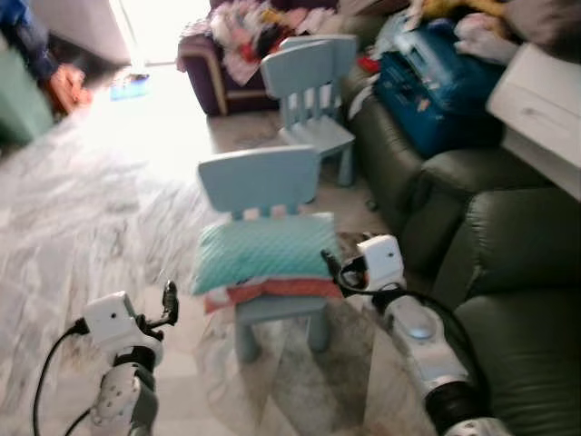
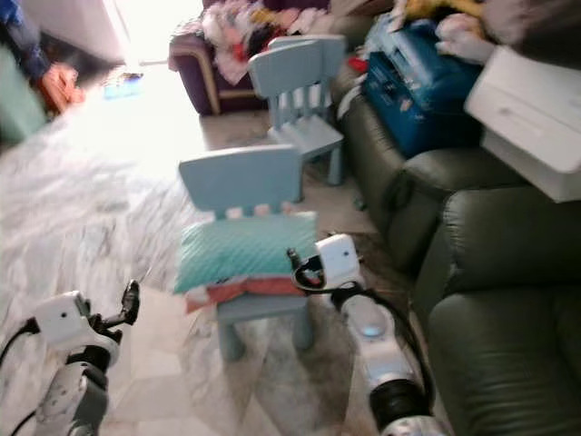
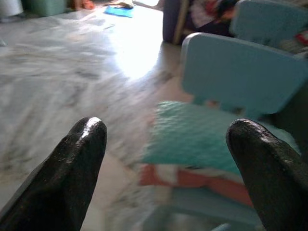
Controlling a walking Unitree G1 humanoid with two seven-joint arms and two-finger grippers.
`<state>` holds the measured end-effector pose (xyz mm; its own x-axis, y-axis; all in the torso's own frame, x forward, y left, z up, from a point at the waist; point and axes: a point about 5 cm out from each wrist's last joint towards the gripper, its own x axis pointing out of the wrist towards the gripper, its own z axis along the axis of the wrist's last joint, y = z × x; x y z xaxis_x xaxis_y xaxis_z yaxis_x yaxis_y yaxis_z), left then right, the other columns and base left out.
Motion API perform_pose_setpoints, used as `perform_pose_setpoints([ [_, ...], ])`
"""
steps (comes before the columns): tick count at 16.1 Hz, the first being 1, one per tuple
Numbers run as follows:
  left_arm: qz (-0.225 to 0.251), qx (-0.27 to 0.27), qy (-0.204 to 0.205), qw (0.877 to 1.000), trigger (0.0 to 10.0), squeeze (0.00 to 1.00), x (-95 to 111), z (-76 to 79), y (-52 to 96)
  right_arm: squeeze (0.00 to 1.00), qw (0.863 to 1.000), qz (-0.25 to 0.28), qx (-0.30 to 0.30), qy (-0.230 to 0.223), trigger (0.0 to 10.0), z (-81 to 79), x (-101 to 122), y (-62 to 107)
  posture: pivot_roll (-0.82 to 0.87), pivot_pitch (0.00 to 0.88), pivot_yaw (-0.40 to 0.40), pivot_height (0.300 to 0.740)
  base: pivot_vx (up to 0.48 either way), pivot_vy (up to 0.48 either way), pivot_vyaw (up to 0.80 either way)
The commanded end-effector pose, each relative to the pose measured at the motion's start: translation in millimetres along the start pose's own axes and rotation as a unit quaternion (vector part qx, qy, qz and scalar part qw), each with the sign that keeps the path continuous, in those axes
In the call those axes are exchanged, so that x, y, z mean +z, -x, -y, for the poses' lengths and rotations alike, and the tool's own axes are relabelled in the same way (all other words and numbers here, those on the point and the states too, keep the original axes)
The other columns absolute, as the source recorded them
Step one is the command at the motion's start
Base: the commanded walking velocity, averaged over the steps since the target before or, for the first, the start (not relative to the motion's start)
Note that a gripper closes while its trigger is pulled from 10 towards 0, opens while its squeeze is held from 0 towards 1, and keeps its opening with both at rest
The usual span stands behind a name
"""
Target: Move the pillow to the sofa
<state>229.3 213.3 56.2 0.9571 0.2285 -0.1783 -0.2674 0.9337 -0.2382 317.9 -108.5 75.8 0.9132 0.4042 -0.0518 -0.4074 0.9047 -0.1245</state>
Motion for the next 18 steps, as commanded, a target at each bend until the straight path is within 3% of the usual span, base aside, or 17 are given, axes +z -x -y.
perform_pose_setpoints([
  [1, -0.004, -0.012, 0.041, 0.999, 10.0, 0.0, 1, 1.0, 1.4, 0.0, 1.0, 0.007, 0.0, 0.006, 10.0, 2.1, 4, -1.7, -0.12, 0.095, 0.078, 0.74, 0.0, 0.0, 0.0],
  [4, -0.011, -0.035, 0.027, 0.999, 10.0, 0.0, -1, 4.0, 2.1, 0.0, 1.0, 0.007, 0.0, 0.007, 10.0, 2.8, 4, -1.7, -0.12, 0.093, 0.078, 0.74, 0.0, 0.0, 0.0],
  [5, -0.021, -0.034, 0.051, 0.998, 10.0, 0.0, -4, 4.4, 2.6, 0.0, 1.0, 0.007, 0.0, 0.007, 10.0, 2.9, 5, -1.8, -0.12, 0.09, 0.078, 0.74, 0.0, 0.0, 0.0],
  [8, -0.025, -0.048, 0.033, 0.998, 10.0, 0.0, -4, 9.2, 1.2, 0.0, 1.0, 0.009, 0.0, 0.008, 10.0, 2.1, 6, -3.0, -0.12, 0.086, 0.083, 0.74, 0.0, 0.0, 0.0],
  [9, -0.027, -0.04, -0.002, 0.999, 10.0, 0.0, -2, 7.8, -2.5, 0.0, 1.0, 0.009, 0.0, 0.008, 10.0, 1.2, 6, -4.5, -0.12, 0.08, 0.091, 0.74, 0.0, 0.0, 0.0],
  [13, 0.01, -0.014, -0.033, 0.999, 10.0, 0.0, 38, 14.8, -24.0, 0.0, 1.0, 0.017, -0.006, 0.001, 10.0, 0.4, 11, -8.8, -0.09, 0.12, 0.087, 0.74, 0.0, 0.0, 0.0],
  [14, 0.028, 0.008, -0.003, 1.0, 10.0, 0.0, 78, 35.1, -41.3, 0.0, 1.0, 0.01, 0.007, 0.004, 10.0, -1.4, 8, -7.5, -0.07, 0.127, 0.065, 0.74, 0.0, 0.0, 0.0],
  [16, 0.023, 0.018, -0.007, 1.0, 10.0, 0.0, 96, 46.3, -50.6, 0.0, 1.0, 0.012, 0.015, 0.009, 10.0, -2.5, 11, -9.8, -0.07, 0.136, 0.06, 0.74, 0.0, 0.0, 0.0],
  [18, 0.011, 0.053, -0.051, 0.997, 10.0, 0.0, 111, 57.1, -57.4, 0.0, 1.0, 0.015, 0.011, 0.012, 10.0, 1.3, 17, -15.4, -0.07, 0.148, 0.06, 0.74, 0.0, 0.0, 0.0],
])
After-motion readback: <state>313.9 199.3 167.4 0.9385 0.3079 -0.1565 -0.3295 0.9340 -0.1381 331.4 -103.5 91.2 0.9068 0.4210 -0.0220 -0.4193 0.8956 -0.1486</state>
